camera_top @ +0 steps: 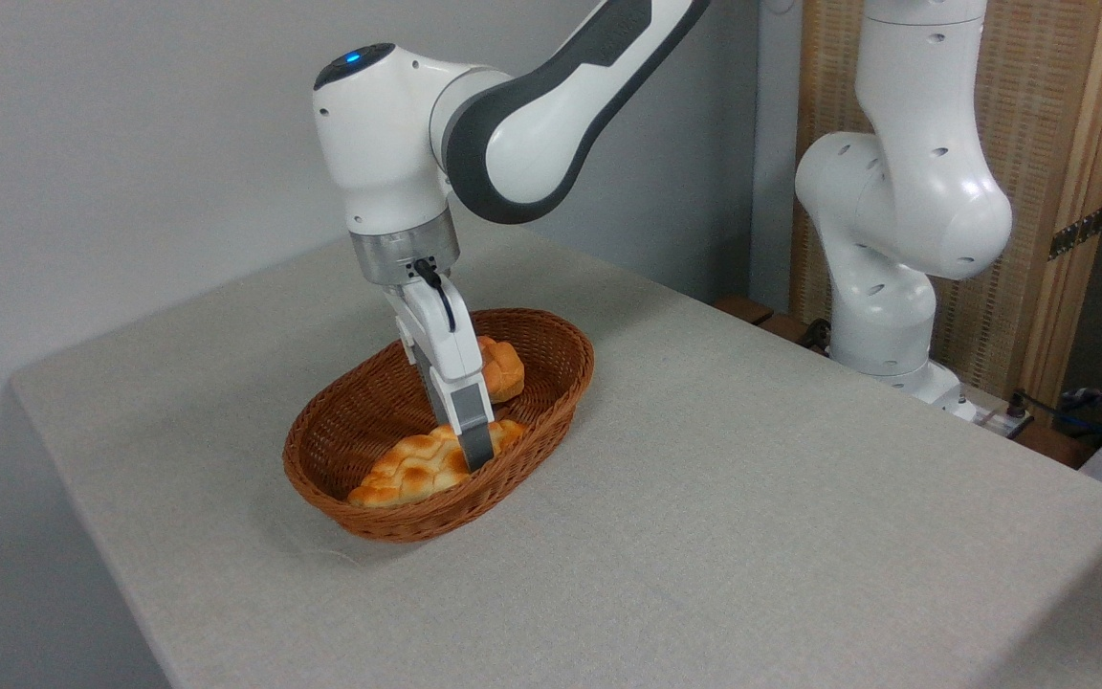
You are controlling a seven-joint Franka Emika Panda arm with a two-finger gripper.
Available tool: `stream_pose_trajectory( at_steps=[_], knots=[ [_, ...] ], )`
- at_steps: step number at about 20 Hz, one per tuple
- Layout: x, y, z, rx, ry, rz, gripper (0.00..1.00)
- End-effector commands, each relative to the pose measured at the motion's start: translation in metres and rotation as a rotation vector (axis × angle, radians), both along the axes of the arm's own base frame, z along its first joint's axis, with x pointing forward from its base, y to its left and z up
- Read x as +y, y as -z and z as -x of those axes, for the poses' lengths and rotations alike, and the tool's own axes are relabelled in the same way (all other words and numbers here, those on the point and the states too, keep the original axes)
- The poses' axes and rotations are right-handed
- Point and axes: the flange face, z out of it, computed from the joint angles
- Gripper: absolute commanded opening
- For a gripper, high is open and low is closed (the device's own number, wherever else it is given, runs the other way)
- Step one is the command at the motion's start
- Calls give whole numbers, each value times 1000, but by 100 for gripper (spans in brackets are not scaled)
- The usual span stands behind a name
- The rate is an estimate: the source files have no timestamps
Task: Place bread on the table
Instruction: 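Close the gripper on the braided golden loaf in the basket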
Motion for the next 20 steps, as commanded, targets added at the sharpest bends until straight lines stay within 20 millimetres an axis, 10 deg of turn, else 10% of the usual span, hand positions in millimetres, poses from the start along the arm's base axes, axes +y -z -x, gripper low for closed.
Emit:
stream_pose_trajectory(
  at_steps=[1, 20],
  knots=[
    [2, 5, -2, -19, 28, 9, 33],
    [1, -28, 1, -1, 21, -2, 33]
  ],
)
